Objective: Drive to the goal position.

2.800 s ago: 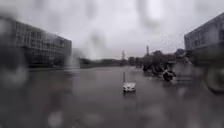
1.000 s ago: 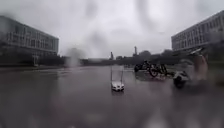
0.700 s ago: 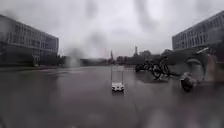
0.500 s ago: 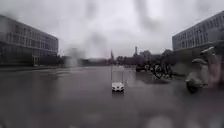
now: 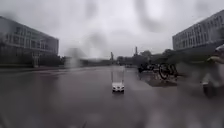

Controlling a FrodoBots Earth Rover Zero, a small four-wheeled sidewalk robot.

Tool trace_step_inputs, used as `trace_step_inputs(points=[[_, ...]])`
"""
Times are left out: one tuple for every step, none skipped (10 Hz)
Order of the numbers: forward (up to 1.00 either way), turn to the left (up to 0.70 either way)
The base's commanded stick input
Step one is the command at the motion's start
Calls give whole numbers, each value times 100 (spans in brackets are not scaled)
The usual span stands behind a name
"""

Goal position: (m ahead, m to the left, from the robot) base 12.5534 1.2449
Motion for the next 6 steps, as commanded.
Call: trace_step_inputs(points=[[100, -1], [100, 0], [100, 0], [100, 0], [100, 0], [100, 0]])
